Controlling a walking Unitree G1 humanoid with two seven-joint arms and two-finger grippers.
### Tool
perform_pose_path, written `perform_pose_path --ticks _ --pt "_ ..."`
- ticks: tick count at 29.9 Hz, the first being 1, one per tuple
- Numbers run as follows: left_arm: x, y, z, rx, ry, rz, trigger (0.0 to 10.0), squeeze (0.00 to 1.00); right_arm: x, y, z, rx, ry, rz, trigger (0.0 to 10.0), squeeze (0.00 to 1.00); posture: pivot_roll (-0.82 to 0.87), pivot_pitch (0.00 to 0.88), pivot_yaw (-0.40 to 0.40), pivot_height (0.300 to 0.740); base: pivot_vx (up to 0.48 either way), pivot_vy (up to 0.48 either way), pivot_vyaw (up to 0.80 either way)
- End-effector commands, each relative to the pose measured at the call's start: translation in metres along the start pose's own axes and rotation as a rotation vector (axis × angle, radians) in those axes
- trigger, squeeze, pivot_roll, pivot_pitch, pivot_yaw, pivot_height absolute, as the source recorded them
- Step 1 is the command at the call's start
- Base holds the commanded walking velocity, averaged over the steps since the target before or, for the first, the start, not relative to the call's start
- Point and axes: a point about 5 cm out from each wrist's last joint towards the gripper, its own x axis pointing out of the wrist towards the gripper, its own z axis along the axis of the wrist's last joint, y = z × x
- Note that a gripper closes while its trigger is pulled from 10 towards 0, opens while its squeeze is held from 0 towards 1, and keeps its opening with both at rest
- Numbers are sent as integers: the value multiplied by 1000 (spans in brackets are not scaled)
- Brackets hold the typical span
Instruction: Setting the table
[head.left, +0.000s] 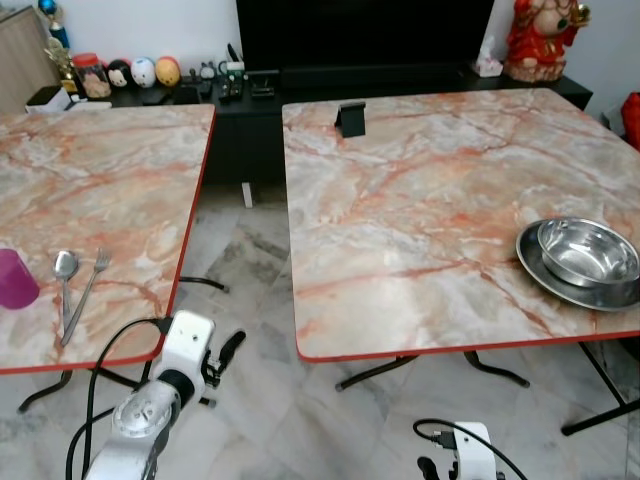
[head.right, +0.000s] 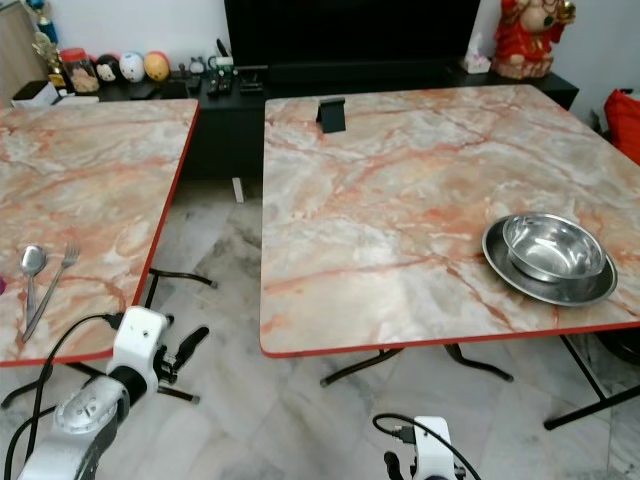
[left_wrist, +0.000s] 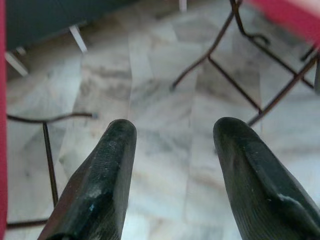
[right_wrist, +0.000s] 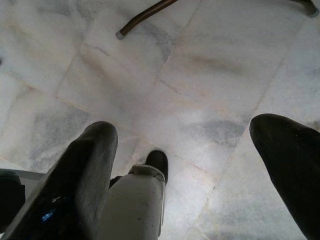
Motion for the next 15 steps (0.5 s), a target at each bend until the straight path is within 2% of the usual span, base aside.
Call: perform_pose_path --ticks 1,7,9,11,12,14,15 --pt "-4 -2 -17 18 74 -22 10000 0 1 0 3 -7 -7 1 10000 0 -35 0 15 720 0 0 0" --pt "-14 -4 -58 33 246 -46 10000 0 1 0 4 -8 -7 0 10000 0 -36 0 13 720 0 0 0" --pt "-22 -4 -84 18 361 -20 10000 0 1 0 4 -9 -7 0 10000 0 -33 0 12 720 0 0 0" --pt "-24 -3 -92 20 397 -10 10000 0 1 0 4 -10 -7 0 10000 0 -33 0 12 720 0 0 0" --pt "-34 2 -114 -47 488 84 10000 0 1 0 4 -10 -7 0 10000 0 -36 0 12 720 0 0 0" --pt "-41 5 -127 -103 539 156 10000 0 1 0 4 -10 -7 0 10000 0 -33 0 9 720 0 0 0" --pt "-41 5 -127 -103 539 156 10000 0 1 0 4 -10 -7 0 10000 0 -33 0 9 720 0 0 0"
